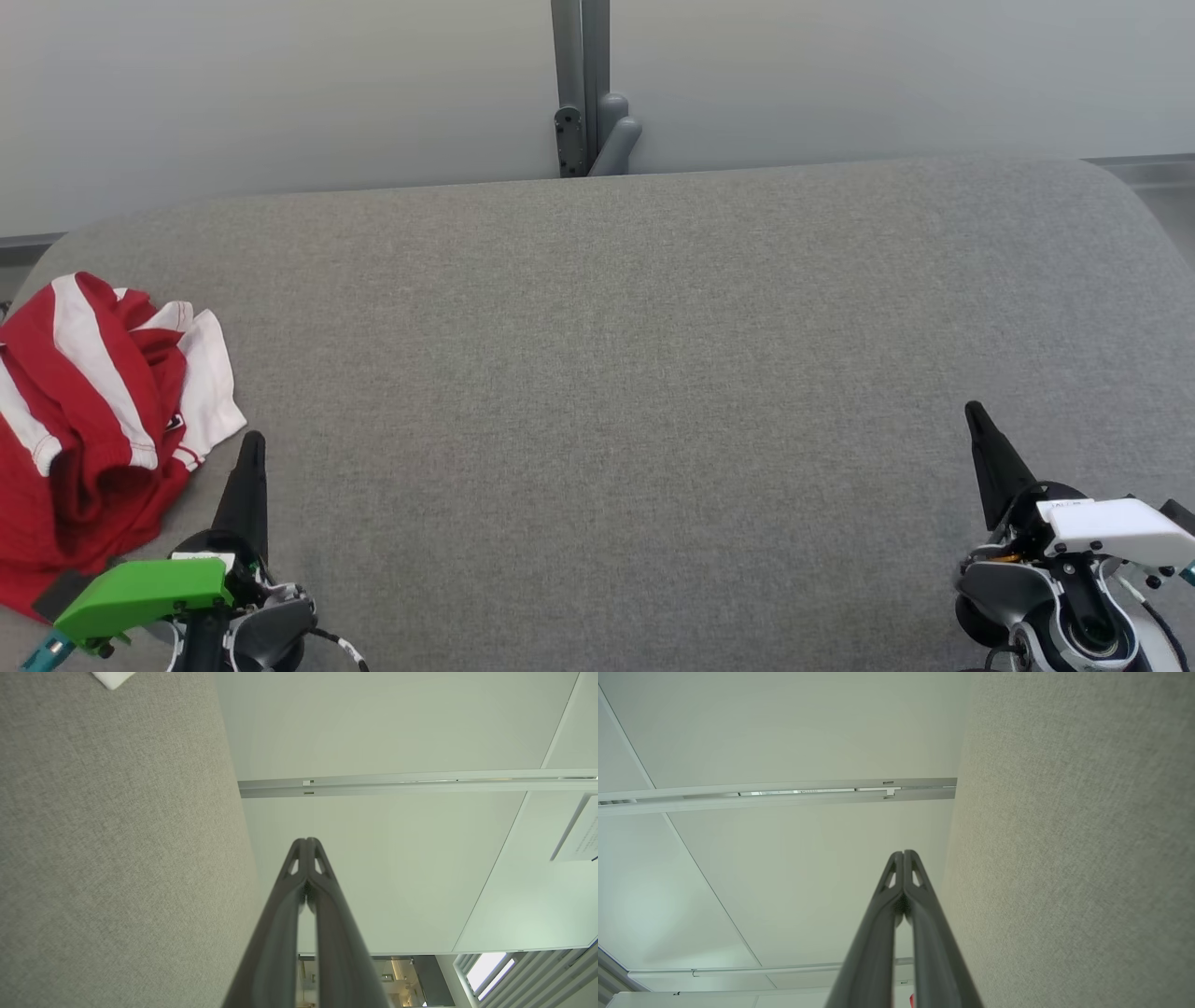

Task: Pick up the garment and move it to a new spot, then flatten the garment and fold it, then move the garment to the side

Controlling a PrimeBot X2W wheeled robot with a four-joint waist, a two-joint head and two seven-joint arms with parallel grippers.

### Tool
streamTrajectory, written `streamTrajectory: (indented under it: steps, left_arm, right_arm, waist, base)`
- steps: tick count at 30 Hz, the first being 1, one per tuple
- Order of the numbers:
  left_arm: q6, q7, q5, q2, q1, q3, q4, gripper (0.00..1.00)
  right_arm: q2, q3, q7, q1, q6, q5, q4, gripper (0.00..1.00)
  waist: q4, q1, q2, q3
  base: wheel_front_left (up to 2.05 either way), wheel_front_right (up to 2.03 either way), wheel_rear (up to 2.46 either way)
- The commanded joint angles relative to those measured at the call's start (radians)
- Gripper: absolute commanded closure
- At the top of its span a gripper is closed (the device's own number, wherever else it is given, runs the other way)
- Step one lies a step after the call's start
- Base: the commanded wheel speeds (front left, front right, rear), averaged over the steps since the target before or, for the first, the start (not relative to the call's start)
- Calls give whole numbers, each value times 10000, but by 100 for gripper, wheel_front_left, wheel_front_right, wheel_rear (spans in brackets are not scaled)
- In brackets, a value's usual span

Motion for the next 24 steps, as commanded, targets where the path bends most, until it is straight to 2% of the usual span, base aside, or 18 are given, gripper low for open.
streamTrajectory:
  steps: [1,8,24]
  left_arm:
    - [2,-4,3,-5,13,-6,27,0]
    - [10,-293,551,86,31,-191,257,0]
    - [19,-1034,4165,110,-5,-197,319,0]
  right_arm:
    - [5,4,-2,7,0,-7,31,0]
    - [-93,262,-286,-14,-2,-442,127,0]
    - [-212,606,-1049,-153,0,-3829,173,0]
  waist:
    - [0,0,0,0]
    - [8,0,0,18]
    - [39,0,0,58]
  base:
    - [0,0,0]
    - [0,0,0]
    - [0,0,0]
